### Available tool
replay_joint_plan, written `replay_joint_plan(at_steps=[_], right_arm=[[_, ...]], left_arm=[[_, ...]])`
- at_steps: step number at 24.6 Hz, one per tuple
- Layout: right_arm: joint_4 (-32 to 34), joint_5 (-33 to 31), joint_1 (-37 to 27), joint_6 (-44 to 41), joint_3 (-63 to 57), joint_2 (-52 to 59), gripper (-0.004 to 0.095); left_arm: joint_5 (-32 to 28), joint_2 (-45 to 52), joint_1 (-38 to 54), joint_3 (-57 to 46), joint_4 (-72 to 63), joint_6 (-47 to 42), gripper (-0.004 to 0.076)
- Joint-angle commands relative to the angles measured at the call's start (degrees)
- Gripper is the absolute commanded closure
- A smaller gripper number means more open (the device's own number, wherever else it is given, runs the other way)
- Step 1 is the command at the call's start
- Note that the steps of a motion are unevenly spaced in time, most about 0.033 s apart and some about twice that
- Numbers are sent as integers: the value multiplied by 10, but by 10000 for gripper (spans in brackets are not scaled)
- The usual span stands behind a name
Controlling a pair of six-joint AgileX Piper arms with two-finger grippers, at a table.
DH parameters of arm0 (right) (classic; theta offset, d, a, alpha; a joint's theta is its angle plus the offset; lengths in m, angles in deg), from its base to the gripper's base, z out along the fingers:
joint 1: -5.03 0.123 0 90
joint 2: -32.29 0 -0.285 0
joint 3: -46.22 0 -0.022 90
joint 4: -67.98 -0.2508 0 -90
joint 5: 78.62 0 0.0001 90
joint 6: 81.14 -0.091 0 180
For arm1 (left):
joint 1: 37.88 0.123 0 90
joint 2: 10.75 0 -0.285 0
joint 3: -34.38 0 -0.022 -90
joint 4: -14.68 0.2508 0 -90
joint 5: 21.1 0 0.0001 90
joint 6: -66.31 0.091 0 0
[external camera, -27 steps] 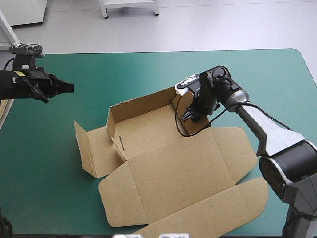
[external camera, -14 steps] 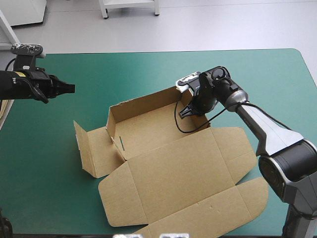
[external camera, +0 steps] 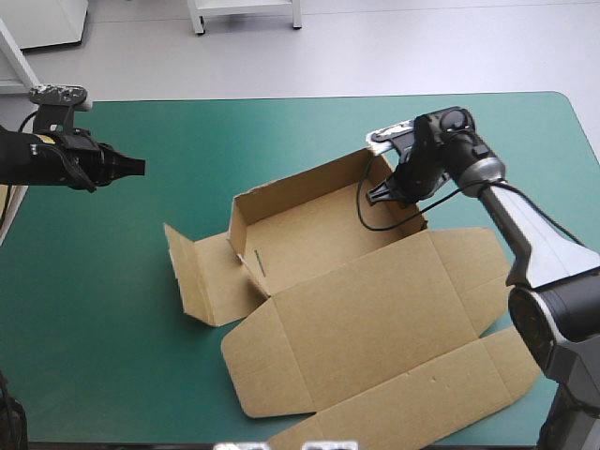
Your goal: Fold the box
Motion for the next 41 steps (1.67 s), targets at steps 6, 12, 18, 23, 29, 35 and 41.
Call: replay_joint_plan(at_steps=[6,12,18,23,29,35,41], right_arm=[[-157,0,-143,66,41,131,927],[-258,-18,-265,102,41,197,927],[-416,-22,-276,154,41,204,925],[-433,-7,-276,163,43,204,925],[-463,2,-275,175,49,203,925],[-447,9,-275,177,49,198,925],[-412,11,-275,165,49,185,924]], left_arm=[[-52,-73,3,18,-55,35,731],[-43,-154,87,18,-257,127,731],[23,-216,91,18,-456,202,731],[16,-218,46,18,-474,227,732],[15,-220,-12,18,-499,232,732],[3,-213,-59,18,-548,240,732],[19,-198,-73,18,-589,243,732]])
